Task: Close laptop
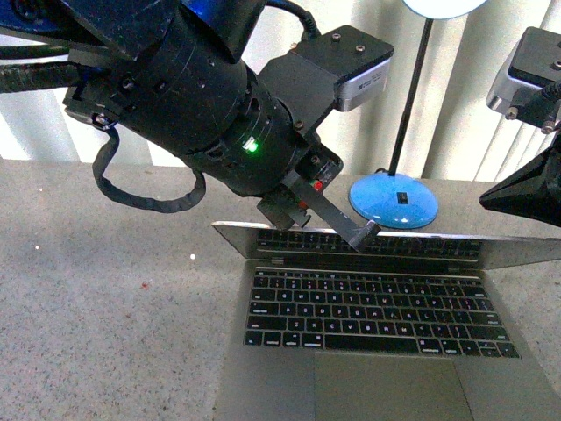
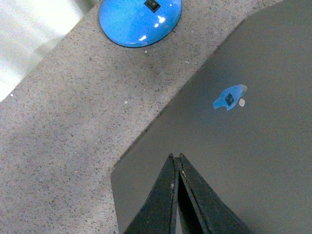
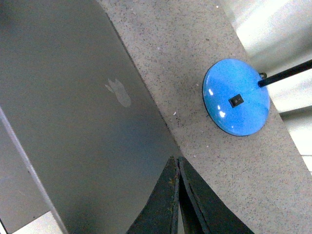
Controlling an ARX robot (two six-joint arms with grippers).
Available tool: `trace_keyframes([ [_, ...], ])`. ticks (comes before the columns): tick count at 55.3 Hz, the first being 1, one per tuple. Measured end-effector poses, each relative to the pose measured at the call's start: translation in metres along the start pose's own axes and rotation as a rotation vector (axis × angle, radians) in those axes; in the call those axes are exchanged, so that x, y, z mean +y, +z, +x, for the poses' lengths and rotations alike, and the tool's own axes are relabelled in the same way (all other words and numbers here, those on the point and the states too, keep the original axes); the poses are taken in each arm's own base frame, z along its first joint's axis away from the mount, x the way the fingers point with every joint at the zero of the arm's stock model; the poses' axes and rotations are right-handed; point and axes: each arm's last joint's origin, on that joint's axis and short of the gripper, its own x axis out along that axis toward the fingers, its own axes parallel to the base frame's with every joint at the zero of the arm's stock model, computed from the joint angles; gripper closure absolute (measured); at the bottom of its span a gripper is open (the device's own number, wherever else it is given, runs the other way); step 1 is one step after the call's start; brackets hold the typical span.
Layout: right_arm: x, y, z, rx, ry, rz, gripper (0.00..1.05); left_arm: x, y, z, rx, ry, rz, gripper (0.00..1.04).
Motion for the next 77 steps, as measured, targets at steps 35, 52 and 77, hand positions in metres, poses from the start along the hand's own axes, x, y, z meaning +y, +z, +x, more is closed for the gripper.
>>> trace_keyframes([
  [35,0.023,-0.017,0.015,0.022,0.064,0.011,1.02,-0.011,-0.016,0.007,0.015,-0.031,0.0,1.01],
  [52,0.029,-0.026,0.021,0.038,0.083,0.019,1.02,-0.022,-0.032,0.014,0.05,-0.063,-0.01,1.01],
  [77,0.033,-0.031,0.03,0.052,0.098,0.021,1.02,-0.028,-0.045,0.018,0.048,-0.075,-0.044,1.01],
])
